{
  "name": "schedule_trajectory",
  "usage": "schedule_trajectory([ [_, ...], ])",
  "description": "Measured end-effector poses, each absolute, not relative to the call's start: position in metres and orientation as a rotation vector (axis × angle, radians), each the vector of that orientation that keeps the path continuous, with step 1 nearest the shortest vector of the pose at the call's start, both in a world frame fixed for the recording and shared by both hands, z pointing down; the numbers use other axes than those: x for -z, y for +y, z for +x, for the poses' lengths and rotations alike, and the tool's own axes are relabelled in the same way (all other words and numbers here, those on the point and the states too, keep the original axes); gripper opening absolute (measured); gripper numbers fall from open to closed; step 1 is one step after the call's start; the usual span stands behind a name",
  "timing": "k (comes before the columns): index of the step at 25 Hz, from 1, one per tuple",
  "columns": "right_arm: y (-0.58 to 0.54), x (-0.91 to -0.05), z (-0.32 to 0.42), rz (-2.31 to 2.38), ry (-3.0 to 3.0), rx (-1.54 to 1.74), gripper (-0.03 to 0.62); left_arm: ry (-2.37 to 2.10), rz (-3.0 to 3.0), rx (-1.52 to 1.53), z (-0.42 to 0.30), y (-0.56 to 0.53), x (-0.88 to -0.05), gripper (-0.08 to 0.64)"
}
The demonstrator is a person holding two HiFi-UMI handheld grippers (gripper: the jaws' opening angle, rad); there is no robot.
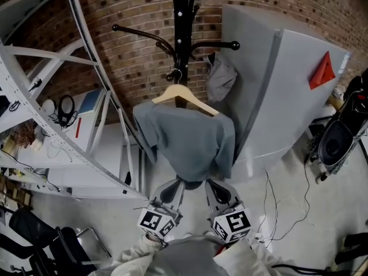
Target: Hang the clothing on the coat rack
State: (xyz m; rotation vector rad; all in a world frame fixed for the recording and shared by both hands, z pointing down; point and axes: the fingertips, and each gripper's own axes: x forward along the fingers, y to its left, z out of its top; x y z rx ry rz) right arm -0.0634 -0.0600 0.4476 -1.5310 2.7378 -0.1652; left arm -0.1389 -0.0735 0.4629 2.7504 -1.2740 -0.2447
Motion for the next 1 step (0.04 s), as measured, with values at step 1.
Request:
schedule_trajectory([
  [1, -0.0620, -0.4480, -0.0610, -1.530, 2.740, 0.166, 0.023, -1.280, 2.740, 0.237, -0.1366, -0.0756, -0.4615, 0.009],
])
